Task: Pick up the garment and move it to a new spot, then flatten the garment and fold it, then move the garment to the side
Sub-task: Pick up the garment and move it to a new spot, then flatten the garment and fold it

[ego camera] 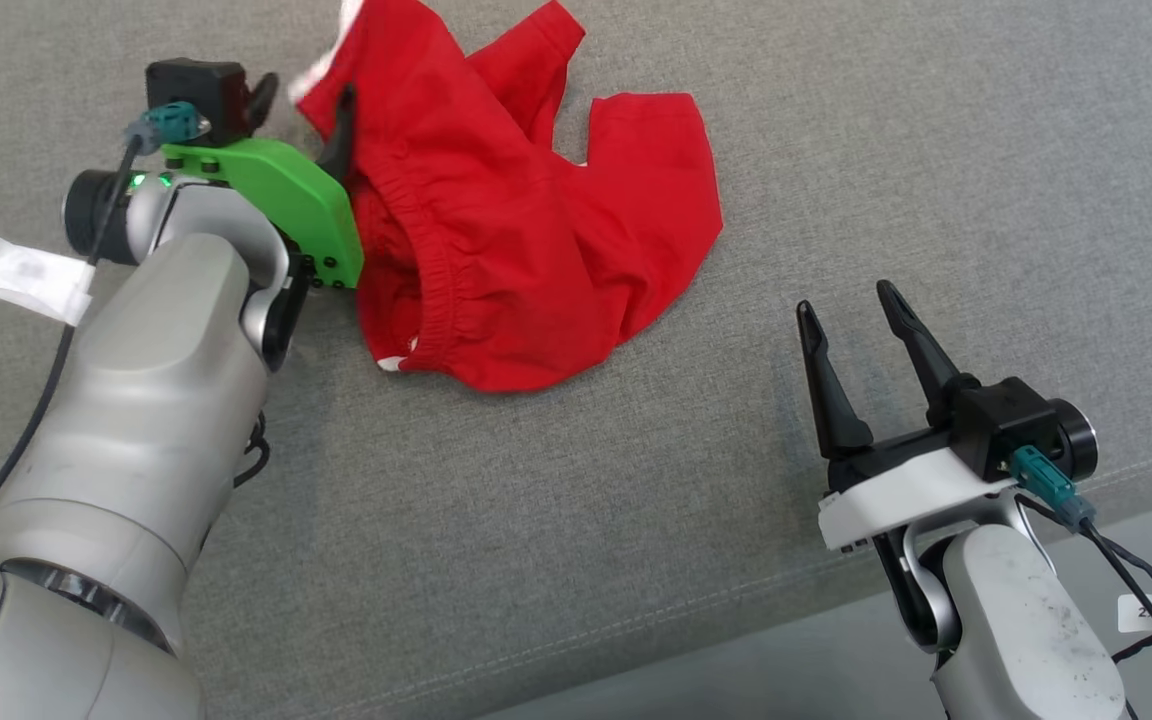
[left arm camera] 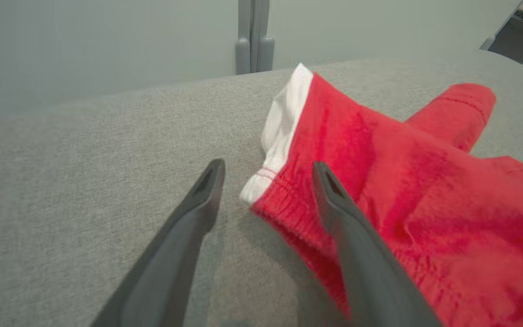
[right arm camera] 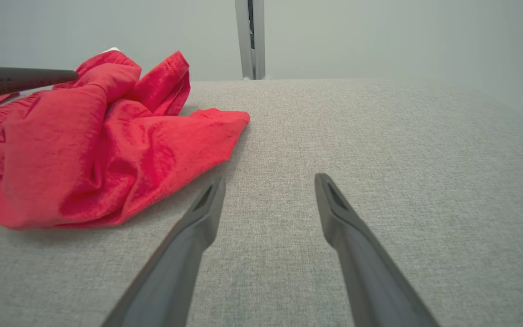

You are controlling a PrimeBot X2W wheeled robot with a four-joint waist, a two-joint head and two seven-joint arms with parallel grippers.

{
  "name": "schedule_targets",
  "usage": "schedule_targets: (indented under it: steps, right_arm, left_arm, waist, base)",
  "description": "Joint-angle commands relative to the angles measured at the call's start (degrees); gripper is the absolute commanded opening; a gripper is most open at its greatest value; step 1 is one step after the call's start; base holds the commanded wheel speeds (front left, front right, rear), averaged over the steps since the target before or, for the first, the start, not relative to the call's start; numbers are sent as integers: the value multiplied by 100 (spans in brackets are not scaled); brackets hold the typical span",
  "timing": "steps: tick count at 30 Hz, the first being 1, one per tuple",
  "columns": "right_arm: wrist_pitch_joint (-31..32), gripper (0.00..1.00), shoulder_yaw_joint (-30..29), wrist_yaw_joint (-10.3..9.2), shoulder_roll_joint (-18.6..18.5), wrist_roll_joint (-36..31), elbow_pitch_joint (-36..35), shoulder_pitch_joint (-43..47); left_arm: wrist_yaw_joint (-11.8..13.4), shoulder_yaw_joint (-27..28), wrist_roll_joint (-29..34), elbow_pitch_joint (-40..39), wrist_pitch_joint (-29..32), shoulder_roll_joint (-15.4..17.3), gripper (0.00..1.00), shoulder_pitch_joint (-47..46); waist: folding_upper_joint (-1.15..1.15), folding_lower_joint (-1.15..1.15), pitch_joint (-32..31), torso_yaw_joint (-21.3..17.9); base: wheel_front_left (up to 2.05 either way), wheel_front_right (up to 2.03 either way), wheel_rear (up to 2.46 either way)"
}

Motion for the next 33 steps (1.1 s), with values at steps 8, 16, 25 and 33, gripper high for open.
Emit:
schedule_targets:
  steps: [8, 16, 25, 33]
  right_arm:
    - [-23, 100, -286, -2, -13, -186, 0, 66]
    - [-23, 100, -598, -2, -15, -328, 5, 315]
    - [-23, 100, -750, -2, -16, -431, 59, 654]
    - [-23, 100, -658, -2, -16, -362, 66, 657]
  left_arm:
    - [0, 179, -148, 167, -136, 11, 100, -62]
    - [37, 265, 127, -507, -183, -209, 100, 433]
    - [-38, 294, 627, -2010, -174, -200, 100, 2134]
    - [-40, -114, 826, -2496, 40, 101, 100, 2769]
  waist:
    - [0, 0, -53, 233]
    - [0, 0, -477, 753]
    - [0, 0, -1006, 1168]
    - [0, 0, -1109, 1055]
  base:
    - [0, 0, 0]
    - [0, 0, 0]
    - [0, 0, 0]
    - [0, 0, 0]
